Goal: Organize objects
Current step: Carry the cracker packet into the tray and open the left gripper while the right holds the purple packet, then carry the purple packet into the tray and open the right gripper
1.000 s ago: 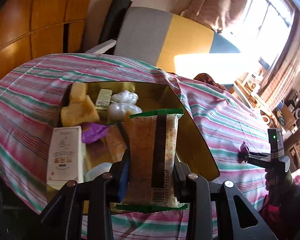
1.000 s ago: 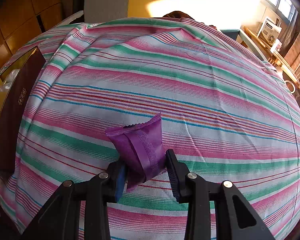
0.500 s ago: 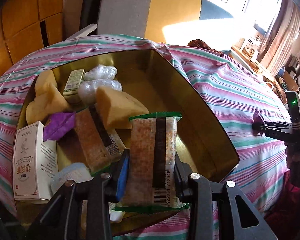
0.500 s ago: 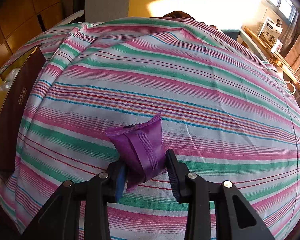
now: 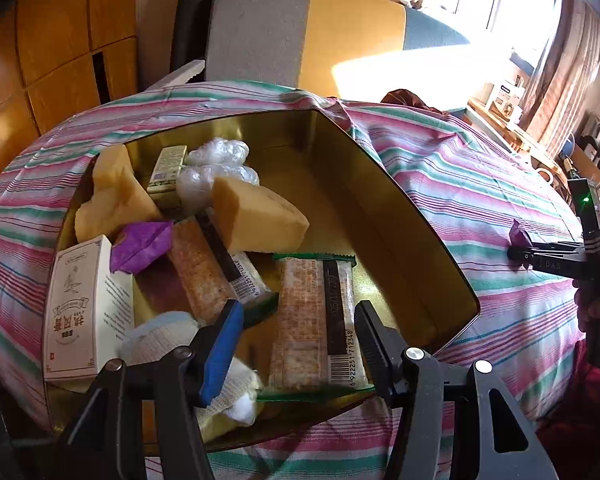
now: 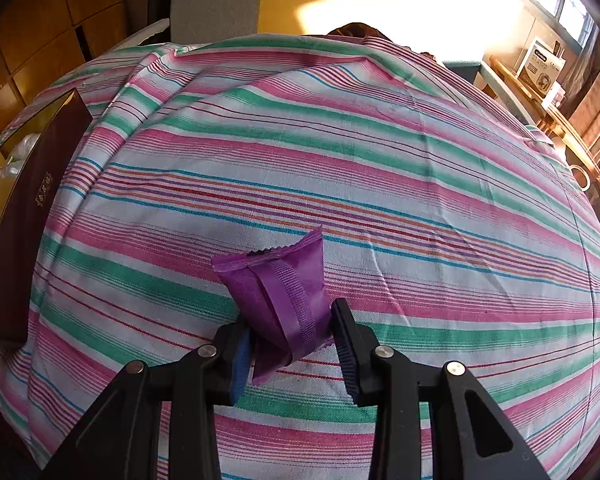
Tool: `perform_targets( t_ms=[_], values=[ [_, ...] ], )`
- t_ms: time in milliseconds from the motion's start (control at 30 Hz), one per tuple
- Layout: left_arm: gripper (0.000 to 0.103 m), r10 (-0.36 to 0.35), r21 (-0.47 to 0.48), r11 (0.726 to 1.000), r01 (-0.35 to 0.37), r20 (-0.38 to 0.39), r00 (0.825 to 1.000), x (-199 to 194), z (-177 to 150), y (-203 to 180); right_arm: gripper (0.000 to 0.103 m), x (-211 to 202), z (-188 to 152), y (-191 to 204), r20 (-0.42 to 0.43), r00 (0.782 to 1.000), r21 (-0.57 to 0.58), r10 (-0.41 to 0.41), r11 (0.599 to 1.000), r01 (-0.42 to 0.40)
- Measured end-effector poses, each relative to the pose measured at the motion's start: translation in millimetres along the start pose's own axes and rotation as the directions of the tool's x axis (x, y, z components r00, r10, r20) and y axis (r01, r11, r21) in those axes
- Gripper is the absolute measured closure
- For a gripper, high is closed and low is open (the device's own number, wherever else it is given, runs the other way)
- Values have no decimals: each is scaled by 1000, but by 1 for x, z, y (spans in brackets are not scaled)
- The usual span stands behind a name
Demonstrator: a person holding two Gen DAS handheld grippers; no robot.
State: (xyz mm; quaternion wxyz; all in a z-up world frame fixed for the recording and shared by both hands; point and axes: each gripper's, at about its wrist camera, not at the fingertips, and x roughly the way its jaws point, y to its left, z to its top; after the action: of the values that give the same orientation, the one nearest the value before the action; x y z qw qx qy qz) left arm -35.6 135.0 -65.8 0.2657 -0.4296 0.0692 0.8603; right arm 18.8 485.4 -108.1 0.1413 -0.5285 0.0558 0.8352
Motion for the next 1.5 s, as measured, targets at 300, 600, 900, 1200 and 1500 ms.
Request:
perform_targets(
  t_ms=[300,600,900,1200,1500],
  values=[
    [45,76,-16,997,-75,85,993,-33,5,10,67,0,1,3,1,1000,-4,-15,1000,15],
    [43,97,-46,995,-92,139,986,-58,4,23,68,-17,6,20,7,1000,9,8,1000,-8],
    [43,94,-83,993,-82,159,983,-68,0,35,68,-64,25,98,100,985,-110,140,986,-129],
    [40,117,-160,983,-86,195,974,-86,-1,62,68,-89,43,200,92,957,-304,275,923,-236],
    [33,191,-224,964,-143,208,959,-101,-10,93,67,-45,58,263,-1,979,-391,202,901,-187]
  ],
)
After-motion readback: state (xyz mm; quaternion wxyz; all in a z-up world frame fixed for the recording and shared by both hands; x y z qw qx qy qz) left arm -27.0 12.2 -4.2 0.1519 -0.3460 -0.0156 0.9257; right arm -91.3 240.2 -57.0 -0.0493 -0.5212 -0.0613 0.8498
